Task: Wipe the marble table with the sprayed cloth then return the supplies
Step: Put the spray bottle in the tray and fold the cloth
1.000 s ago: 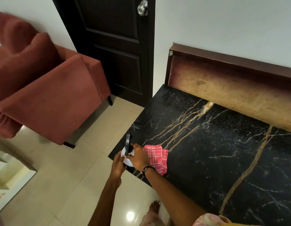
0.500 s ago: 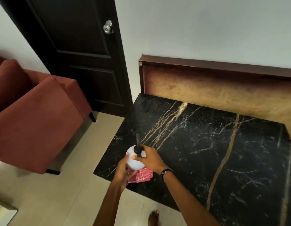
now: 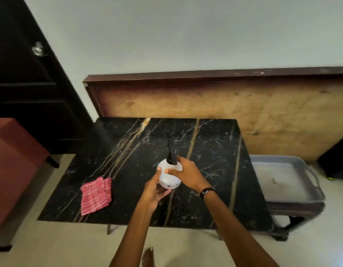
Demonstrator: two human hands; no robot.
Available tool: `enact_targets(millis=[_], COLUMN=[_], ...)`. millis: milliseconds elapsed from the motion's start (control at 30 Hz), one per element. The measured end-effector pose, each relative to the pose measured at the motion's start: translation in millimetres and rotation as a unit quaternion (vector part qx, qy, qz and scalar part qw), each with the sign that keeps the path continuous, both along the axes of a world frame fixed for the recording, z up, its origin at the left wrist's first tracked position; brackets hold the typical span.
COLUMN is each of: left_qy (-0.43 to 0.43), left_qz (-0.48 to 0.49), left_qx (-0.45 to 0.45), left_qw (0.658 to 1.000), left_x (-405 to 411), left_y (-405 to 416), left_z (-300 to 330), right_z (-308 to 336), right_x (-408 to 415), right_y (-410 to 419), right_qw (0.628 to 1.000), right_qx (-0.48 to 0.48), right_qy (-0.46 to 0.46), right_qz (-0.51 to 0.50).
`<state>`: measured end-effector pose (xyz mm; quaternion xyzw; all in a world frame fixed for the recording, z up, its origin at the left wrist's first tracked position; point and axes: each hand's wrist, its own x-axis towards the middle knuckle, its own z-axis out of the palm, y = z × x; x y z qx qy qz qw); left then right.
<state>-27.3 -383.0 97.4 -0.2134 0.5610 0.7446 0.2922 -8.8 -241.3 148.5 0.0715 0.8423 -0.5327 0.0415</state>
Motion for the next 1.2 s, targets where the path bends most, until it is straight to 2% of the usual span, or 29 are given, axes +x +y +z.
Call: enact_targets(millis=[300,533,767,1000,1200], left_qy=[0.018,-0.023,-0.044,-0.050,-0.037], left_qz=[-0.077,-0.124,-0.200,-0.261,-0.262], left_qx=[0.062,0.099,0.084,0.062,0.041], left_qw=[0.995,0.987,0.975,0.962,0.964], left_x=[55.3,69.5,35.7,19.8,-0.4], left_y=[134.7,195.2,252.5,292.2,309.2], left_z=[12.0,-2.2,-15.8,-32.5,-38.2], right_z=[11.0,-11.2,-22.1,-41.2,-74.8], right_x=[73.5,91.4,80.8,75.5,74.5], right_y=[126.1,182.1,238.9,290.5,323.6], right_qw=[0.986,0.957,0.948,0.938,0.926], right_qx=[0.036,0.047,0.041,0.077,0.114], right_qy=[-0.026,-0.035,-0.022,-0.052,-0.085], right_qz=[-0.159,-0.285,-0.315,-0.333,-0.350])
